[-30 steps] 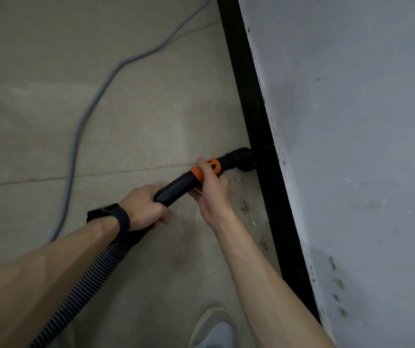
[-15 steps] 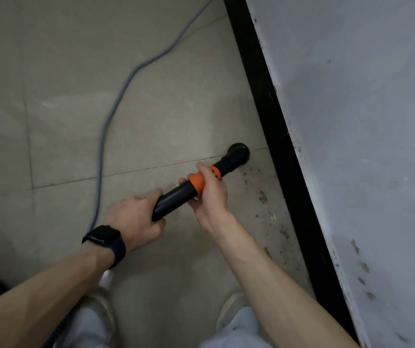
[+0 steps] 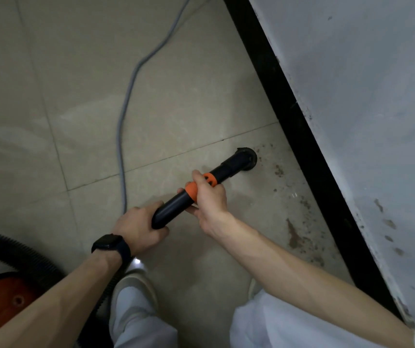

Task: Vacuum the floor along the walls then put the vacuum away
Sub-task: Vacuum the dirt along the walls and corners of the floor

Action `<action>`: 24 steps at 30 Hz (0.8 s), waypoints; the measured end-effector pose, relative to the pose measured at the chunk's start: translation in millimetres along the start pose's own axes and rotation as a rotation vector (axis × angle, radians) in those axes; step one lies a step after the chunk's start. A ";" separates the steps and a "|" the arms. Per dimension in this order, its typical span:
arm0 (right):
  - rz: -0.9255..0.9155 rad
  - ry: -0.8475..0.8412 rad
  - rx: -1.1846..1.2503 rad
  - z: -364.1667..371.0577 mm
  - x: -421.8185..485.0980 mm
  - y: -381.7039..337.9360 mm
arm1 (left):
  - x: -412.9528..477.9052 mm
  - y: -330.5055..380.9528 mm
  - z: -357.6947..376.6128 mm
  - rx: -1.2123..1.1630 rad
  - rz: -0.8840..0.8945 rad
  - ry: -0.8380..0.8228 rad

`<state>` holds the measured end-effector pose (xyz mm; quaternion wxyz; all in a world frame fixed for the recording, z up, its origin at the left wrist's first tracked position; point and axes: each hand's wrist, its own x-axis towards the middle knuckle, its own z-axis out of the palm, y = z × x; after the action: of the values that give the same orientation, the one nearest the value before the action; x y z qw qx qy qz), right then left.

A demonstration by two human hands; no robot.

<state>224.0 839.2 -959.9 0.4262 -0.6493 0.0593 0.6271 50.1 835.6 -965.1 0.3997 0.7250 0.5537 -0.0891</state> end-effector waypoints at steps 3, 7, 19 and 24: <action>-0.049 0.018 -0.063 -5.9 4.8 -6.8 | 7.4 5.1 6.1 -0.065 -0.030 0.004; -0.083 0.029 -0.108 -5.2 11.6 -12.2 | 19.0 6.6 1.7 -0.176 -0.078 -0.062; -0.157 0.077 -0.149 -3.0 40.5 -52.0 | 57.3 36.8 -9.7 -0.318 -0.120 -0.026; -0.172 0.093 -0.125 -10.7 48.8 -62.9 | 66.9 50.3 -12.1 -0.295 -0.091 -0.032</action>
<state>280.7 894.4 -973.6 0.4337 -0.7058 -0.0163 0.5599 115.1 889.4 -971.2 0.5063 0.6310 0.5867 -0.0365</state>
